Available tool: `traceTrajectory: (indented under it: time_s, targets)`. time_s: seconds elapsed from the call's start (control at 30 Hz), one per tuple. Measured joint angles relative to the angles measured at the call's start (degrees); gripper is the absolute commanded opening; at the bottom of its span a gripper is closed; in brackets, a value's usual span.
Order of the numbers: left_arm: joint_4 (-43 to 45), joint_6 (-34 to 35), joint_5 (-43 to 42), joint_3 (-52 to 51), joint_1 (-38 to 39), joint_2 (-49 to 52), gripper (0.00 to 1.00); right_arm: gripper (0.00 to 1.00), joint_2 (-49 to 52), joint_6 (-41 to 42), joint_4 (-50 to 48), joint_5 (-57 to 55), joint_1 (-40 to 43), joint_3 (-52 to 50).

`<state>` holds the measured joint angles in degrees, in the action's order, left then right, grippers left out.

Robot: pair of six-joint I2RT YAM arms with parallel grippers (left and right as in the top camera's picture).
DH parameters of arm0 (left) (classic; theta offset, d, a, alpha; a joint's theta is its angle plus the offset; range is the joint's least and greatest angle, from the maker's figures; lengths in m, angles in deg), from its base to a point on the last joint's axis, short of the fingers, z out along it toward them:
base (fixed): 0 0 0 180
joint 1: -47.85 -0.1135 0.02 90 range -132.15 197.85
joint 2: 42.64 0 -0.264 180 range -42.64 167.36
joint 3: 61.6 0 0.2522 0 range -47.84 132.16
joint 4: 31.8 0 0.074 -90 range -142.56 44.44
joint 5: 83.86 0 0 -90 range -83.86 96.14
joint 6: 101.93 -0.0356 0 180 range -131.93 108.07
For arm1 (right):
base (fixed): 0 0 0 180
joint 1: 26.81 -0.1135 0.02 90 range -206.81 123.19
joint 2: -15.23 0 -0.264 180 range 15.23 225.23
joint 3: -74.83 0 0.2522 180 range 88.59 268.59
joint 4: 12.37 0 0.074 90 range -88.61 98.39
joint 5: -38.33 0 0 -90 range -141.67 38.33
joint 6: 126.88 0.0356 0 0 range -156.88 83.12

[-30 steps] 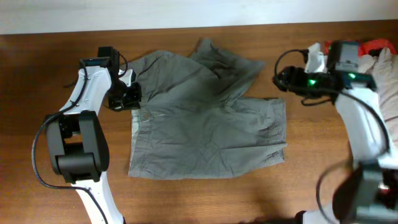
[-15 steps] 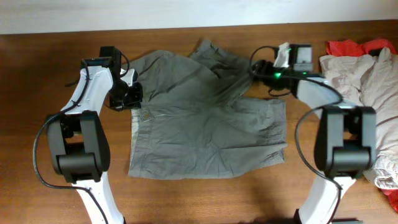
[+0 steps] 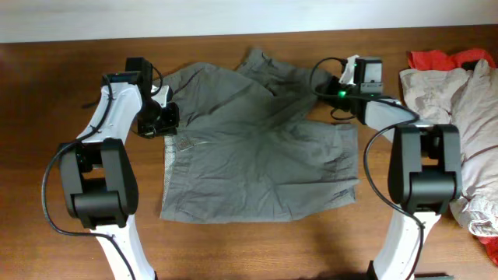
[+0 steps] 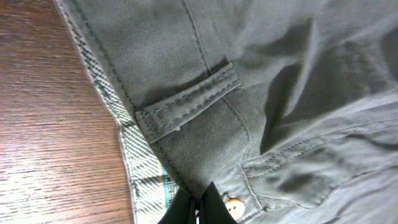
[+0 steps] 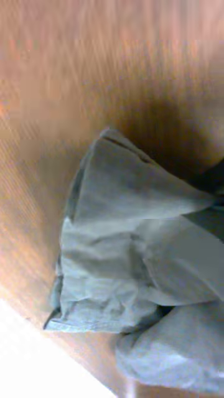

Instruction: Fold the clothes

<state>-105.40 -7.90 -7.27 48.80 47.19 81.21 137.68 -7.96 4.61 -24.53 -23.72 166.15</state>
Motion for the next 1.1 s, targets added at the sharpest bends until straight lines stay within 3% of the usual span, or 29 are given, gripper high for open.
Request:
traceTrajectory:
  time_s: [0.2,0.23,0.3,0.37,0.57,0.67,0.8,0.9,1.03,1.1]
  targets:
    - [0.0,0.0,-1.0,0.0,1.0,0.0,0.01,0.04,-6.3,0.3,16.3,2.8,5.2,0.0]
    - [0.0,0.0,-1.3,0.0,1.2,0.0,0.01,0.12,-7.5,0.1,19.0,2.9,5.8,0.0]
    - [0.0,0.0,-1.5,0.0,1.5,0.0,0.01,0.42,-9.2,-0.8,22.6,2.8,6.5,0.1]
    - [-0.2,0.0,-0.9,0.0,1.4,0.0,0.04,0.50,-9.7,-1.7,25.0,2.0,7.0,0.1]
    - [-3.9,-0.3,0.8,0.3,0.4,0.0,0.17,0.53,-10.3,-7.6,25.9,0.4,8.0,0.1]
    - [-6.4,-0.6,1.2,2.2,0.3,0.0,0.22,0.60,-12.6,-14.3,24.5,1.4,8.1,0.1]
    - [-6.7,-2.1,0.8,8.0,0.5,-0.5,0.27,0.60,-18.4,-21.7,21.9,3.3,7.3,0.2]
    - [-3.4,-3.6,-1.0,10.6,1.3,-1.8,0.24,0.68,-20.5,-25.1,20.7,4.0,5.6,0.4]
    - [-0.7,-6.4,-3.6,11.9,5.3,-2.6,0.08,0.68,-19.8,-27.7,17.3,4.0,1.7,0.5]
    - [-0.9,-8.3,-4.1,11.9,8.7,-2.4,0.05,0.68,-18.5,-28.4,14.9,3.6,-0.4,0.5]
